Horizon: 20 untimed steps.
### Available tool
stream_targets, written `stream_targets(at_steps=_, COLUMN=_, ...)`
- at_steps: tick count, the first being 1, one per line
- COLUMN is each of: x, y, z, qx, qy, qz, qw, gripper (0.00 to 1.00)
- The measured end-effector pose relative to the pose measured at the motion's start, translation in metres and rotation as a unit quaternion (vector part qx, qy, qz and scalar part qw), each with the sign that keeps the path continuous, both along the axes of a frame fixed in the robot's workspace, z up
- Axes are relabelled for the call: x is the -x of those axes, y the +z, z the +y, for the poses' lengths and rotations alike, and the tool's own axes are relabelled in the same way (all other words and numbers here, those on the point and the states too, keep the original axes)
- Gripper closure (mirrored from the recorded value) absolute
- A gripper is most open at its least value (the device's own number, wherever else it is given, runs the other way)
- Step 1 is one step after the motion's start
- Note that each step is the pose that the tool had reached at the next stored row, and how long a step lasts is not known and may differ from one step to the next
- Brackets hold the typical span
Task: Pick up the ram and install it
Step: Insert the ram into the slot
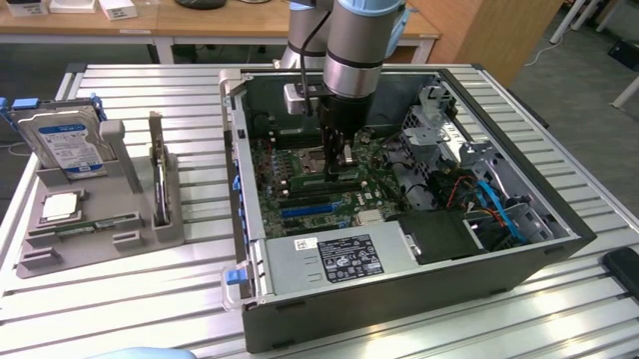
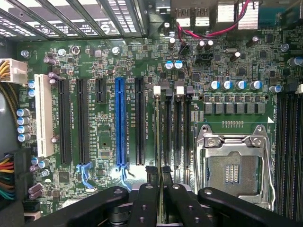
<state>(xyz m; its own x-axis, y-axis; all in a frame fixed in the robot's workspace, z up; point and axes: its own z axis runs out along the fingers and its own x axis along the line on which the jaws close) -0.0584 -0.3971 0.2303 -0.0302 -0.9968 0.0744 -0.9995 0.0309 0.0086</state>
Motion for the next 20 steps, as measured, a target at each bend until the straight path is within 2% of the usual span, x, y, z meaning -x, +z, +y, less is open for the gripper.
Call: stream_targets(at_steps=20, x=0.0019, y=-0.0021, z=0.0000, qx=0.0000, qy=-0.011, qz=-0.0004, qw=0.9999, gripper=0.87)
